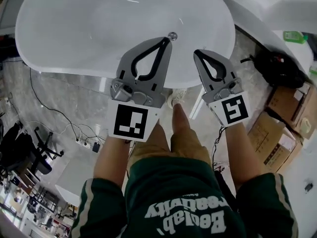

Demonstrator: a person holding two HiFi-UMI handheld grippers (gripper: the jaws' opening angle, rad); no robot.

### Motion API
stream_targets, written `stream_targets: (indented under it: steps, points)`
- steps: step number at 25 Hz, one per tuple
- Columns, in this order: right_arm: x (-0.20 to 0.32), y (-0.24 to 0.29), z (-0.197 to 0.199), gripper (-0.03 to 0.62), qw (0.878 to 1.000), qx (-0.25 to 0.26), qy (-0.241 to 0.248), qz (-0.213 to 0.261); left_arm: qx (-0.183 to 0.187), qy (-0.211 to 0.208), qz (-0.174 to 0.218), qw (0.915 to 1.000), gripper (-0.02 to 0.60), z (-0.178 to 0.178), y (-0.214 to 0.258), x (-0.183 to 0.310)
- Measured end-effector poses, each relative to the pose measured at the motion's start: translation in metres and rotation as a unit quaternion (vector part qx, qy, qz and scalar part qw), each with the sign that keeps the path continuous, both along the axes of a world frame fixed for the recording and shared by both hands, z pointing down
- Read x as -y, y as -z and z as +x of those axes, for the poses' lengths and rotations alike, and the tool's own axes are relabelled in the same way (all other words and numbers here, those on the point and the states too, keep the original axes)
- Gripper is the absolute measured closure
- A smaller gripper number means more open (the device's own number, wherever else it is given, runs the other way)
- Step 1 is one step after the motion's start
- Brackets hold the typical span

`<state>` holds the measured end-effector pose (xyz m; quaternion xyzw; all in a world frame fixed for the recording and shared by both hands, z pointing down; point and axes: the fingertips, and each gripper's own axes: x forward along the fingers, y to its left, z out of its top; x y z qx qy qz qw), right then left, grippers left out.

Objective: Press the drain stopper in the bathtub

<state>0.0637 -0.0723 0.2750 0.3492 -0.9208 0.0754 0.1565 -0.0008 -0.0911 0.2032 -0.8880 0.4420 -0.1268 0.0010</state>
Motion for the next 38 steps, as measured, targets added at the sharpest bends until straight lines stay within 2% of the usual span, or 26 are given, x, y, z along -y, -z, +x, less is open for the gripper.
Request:
stream_targets:
  steps: [8,12,17,20,25,29,38]
  points:
    - [0.02,-0.071,-0.03,0.58,0.998,-0.046,-0.009,-0.03,-0.024,-0.018,-0.003,0.9995,0.577,-0.024,-0.062,0.021]
    - [0.029,-0.1,-0.044,0.58,0.996,-0.079,-0.01,-0.043,-0.043,-0.032,-0.019,0.9984,0.577,-0.039,-0.09,0.035]
    - [0.05,-0.14,-0.054,0.58,0.994,-0.092,-0.024,-0.05,-0.044,-0.033,-0.036,0.9978,0.577,-0.052,-0.126,0.05]
    - [0.058,-0.177,-0.058,0.58,0.993,-0.103,-0.013,-0.059,-0.032,-0.036,-0.045,0.9979,0.577,-0.056,-0.15,0.054]
    - [0.052,-0.256,-0.068,0.58,0.988,-0.121,0.022,-0.093,-0.033,0.003,-0.075,0.9966,0.577,-0.076,-0.206,0.063]
    - [0.052,-0.304,-0.058,0.58,0.984,-0.126,0.05,-0.114,-0.036,0.03,-0.089,0.9949,0.577,-0.065,-0.24,0.069]
    - [0.071,-0.396,-0.047,0.582,0.974,-0.157,0.102,-0.129,-0.041,0.058,-0.103,0.9921,0.577,-0.049,-0.304,0.078]
